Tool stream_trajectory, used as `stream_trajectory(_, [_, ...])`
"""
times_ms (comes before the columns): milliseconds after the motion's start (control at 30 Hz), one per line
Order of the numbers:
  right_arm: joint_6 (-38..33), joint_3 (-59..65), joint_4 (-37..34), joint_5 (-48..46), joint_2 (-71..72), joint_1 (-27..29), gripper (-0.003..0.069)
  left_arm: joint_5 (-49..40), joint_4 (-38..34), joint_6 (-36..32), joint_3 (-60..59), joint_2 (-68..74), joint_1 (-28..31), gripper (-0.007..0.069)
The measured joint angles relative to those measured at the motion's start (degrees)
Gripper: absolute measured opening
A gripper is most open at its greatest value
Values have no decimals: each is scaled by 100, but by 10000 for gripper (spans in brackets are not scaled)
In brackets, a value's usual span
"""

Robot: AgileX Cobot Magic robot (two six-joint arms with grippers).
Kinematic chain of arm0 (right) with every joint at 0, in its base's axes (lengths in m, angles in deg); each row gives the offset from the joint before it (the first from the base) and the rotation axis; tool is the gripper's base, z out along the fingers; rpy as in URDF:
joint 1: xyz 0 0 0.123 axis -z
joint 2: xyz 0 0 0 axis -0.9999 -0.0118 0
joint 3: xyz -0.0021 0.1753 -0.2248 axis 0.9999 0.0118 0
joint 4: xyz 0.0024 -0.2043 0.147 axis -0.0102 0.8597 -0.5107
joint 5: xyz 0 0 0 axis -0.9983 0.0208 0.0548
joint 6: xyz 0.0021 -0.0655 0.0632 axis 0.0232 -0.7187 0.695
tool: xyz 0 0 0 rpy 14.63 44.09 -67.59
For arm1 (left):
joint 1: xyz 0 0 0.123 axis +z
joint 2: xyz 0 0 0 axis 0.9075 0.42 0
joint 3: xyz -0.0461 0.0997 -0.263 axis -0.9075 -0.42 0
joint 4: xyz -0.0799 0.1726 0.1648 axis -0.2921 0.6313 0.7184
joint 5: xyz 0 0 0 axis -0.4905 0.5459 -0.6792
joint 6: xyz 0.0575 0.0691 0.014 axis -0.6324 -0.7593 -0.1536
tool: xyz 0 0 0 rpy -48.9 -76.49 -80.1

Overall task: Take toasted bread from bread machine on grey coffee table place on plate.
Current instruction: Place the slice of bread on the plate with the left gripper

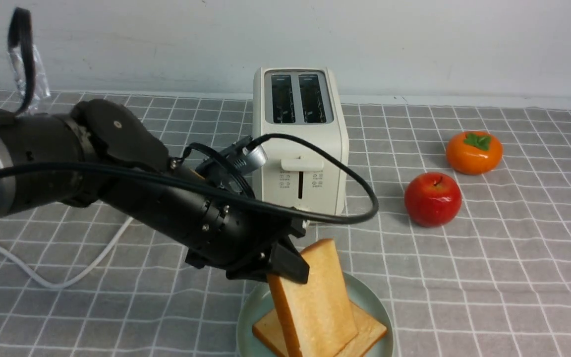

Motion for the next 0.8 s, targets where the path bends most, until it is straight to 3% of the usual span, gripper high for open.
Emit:
stream_trajectory(100, [0,0,0,0,0,0,26,31,9,-140,0,170,0,181])
stream_trajectory(233, [0,0,-27,0,0,0,33,91,303,-223,6,235,0,314])
stream_trajectory(367, [0,5,-47,0,0,0,34,-167,571,-223,127,207,0,348])
stream_trajectory(433, [0,4,-60,0,0,0,36,-277,785,-216,203,139,0,339])
stream_trajectory(600, [0,4,-60,0,0,0,38,-318,2553,750,675,-422,0,241])
stream_trajectory(633, [0,4,-60,0,0,0,38,-318,2553,750,675,-422,0,241])
stream_trajectory(800, [0,6,-60,0,0,0,44,-591,4482,2096,975,-1109,0,137])
